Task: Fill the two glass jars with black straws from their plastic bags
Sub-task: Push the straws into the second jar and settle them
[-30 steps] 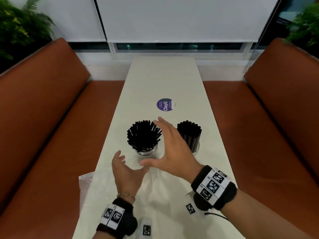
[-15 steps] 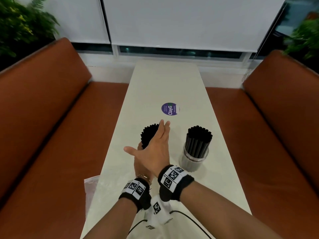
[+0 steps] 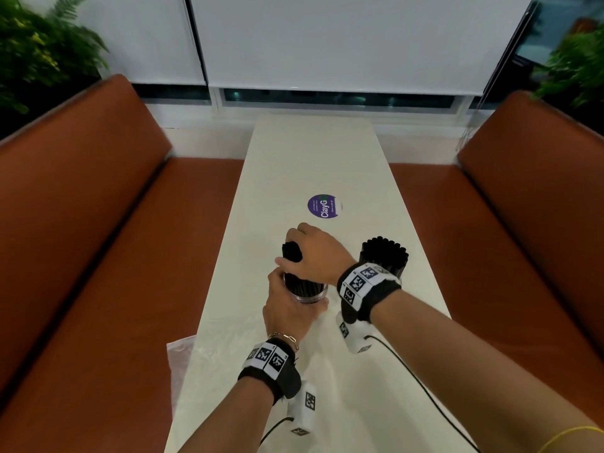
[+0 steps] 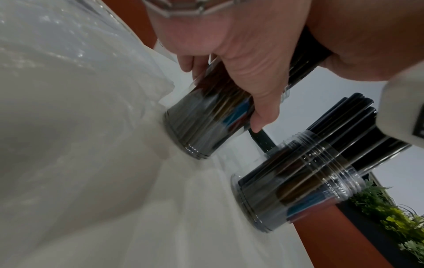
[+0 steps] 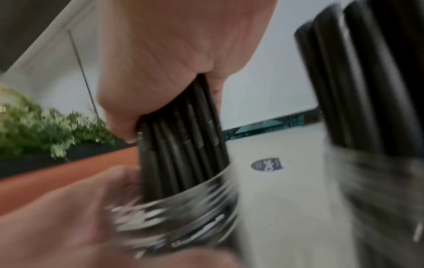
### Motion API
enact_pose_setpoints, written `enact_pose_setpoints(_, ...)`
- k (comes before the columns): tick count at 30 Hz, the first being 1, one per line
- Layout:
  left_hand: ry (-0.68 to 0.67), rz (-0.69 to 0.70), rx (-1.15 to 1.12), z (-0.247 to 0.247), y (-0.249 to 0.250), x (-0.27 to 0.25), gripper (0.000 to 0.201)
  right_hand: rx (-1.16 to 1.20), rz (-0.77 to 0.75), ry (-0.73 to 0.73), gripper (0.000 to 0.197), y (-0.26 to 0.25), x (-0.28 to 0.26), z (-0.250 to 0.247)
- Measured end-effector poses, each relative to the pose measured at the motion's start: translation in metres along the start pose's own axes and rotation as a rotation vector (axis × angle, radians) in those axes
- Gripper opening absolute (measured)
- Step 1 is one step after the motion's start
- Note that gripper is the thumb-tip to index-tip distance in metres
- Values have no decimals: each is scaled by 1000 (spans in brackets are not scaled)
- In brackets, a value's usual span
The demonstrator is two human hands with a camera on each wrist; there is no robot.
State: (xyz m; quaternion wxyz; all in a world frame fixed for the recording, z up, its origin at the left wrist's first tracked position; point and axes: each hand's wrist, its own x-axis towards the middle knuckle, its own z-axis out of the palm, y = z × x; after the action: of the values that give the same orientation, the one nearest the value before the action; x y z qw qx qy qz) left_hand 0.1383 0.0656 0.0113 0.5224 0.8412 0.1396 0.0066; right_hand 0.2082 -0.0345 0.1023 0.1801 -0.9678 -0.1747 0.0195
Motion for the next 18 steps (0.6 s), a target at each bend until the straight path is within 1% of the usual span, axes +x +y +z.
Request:
enact_pose_setpoints(3, -24, -3, 33, 0, 2, 0, 100, -131, -124, -71, 45, 11, 6, -10)
enact_pose_setpoints(7, -36, -24, 36, 2, 1, 0, 99, -218, -220, -71, 42, 15, 10, -11)
enact_pose_setpoints(12, -17, -22, 37, 4, 1, 0, 100, -196, -242, -44, 47, 13, 10, -7)
enact_pose_setpoints(18, -3, 16, 56, 5, 0, 1, 101, -181, -284, -70, 42, 14, 12, -5)
